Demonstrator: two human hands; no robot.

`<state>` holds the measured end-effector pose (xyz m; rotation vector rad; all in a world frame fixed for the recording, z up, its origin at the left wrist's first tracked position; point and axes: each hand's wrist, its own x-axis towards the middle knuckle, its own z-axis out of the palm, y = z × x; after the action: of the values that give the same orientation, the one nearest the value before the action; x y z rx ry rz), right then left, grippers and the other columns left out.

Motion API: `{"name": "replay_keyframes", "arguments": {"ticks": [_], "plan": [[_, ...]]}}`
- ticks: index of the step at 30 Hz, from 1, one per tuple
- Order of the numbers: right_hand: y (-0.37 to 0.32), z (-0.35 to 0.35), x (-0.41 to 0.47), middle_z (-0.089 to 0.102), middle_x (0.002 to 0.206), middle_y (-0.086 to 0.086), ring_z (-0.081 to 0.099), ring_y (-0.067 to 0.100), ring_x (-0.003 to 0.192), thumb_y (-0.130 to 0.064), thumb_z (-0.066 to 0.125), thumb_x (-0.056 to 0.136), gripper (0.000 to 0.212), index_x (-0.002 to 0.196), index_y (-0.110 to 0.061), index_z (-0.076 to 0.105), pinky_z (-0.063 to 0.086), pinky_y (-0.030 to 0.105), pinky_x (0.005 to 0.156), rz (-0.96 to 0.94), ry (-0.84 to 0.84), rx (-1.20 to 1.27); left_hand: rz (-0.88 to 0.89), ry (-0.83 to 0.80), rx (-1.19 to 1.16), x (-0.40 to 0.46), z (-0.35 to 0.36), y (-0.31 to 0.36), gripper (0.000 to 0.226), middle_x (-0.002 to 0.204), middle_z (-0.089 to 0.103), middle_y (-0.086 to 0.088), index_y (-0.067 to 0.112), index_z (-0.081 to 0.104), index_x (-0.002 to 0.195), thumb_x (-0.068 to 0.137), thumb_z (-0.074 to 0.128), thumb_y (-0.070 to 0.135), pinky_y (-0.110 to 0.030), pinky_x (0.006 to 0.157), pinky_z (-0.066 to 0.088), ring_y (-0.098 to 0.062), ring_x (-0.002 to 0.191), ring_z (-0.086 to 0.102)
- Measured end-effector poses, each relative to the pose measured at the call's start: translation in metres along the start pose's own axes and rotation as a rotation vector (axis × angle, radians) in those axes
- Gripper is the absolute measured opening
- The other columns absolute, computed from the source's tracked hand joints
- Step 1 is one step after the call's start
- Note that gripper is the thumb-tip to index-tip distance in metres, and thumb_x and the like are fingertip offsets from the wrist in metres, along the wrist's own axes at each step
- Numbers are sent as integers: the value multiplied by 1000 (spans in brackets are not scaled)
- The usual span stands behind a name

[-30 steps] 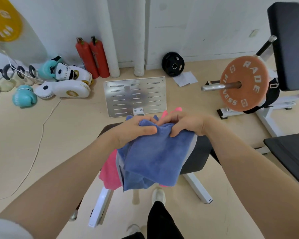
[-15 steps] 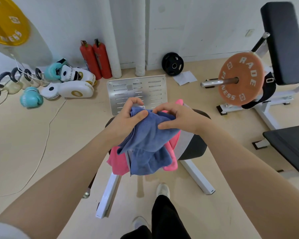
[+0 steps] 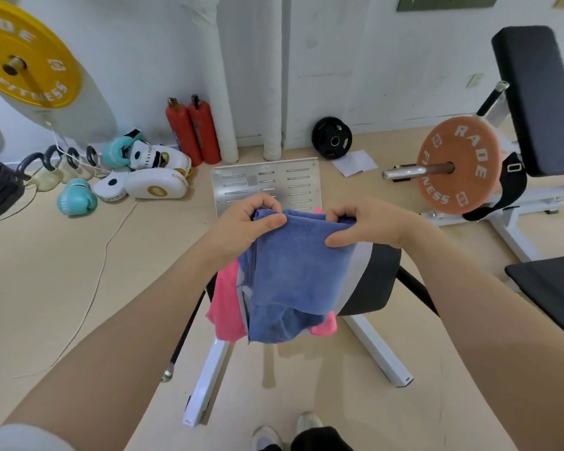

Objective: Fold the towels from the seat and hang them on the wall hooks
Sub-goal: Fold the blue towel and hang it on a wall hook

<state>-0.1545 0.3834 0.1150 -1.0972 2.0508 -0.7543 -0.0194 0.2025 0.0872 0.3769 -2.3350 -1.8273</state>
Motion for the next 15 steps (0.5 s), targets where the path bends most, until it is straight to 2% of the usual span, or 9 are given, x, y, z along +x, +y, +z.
{"name": "replay_keyframes", "arguments": {"ticks": [2, 4, 5, 7, 9, 12, 15], "plan": [[3, -11, -5, 43, 59, -9, 38, 7, 60, -20, 69, 64, 20, 54, -23, 53, 29, 21, 59, -17, 1, 125, 13, 19, -1, 4, 6, 6, 16, 67, 54, 18, 22, 58, 76, 86, 62, 10, -5, 59, 38, 7, 61, 48], [10, -21, -7, 49, 63, -10, 44, 8, 66, -19, 68, 63, 14, 58, -27, 57, 34, 23, 64, -45, 35, 247, 11, 38, -24, 5, 9, 13, 16, 69, 54, 16, 23, 58, 79, 86, 62, 9, -7, 59, 40, 5, 61, 49], [15, -24, -7, 54, 70, -6, 48, 11, 72, -17, 69, 65, 15, 67, -30, 60, 38, 27, 68, -53, 65, 336, 0, 52, -81, 5, 9, 16, 17, 69, 56, 15, 23, 59, 82, 87, 60, 7, -10, 60, 43, 3, 63, 51], [24, -28, -4, 59, 84, 5, 56, 18, 80, -12, 69, 71, 32, 91, -35, 61, 47, 33, 72, -53, 151, 569, -19, 103, -234, 4, 11, 20, 20, 68, 60, 16, 24, 60, 88, 89, 56, 4, -17, 66, 47, -4, 69, 55], [26, -25, 3, 64, 89, 4, 63, 16, 81, -7, 66, 81, 35, 106, -31, 58, 53, 29, 76, -59, 263, 800, -12, 172, -295, 2, 17, 24, 19, 71, 60, 14, 25, 60, 90, 88, 57, 6, -24, 73, 47, -9, 73, 55], [18, -19, 21, 71, 82, -2, 65, 14, 81, -13, 57, 90, 8, 95, -15, 64, 53, 26, 76, -19, 341, 944, 19, 237, -299, 1, 23, 30, 19, 76, 52, 5, 29, 58, 94, 84, 59, 13, -31, 77, 44, -16, 77, 49], [6, -16, 34, 69, 78, -2, 63, 13, 78, -15, 59, 89, 9, 83, -16, 65, 50, 29, 76, -48, 299, 830, -25, 272, -247, -7, 8, 30, 27, 71, 51, 3, 29, 54, 101, 90, 55, 4, -26, 72, 46, -11, 69, 53]]}}
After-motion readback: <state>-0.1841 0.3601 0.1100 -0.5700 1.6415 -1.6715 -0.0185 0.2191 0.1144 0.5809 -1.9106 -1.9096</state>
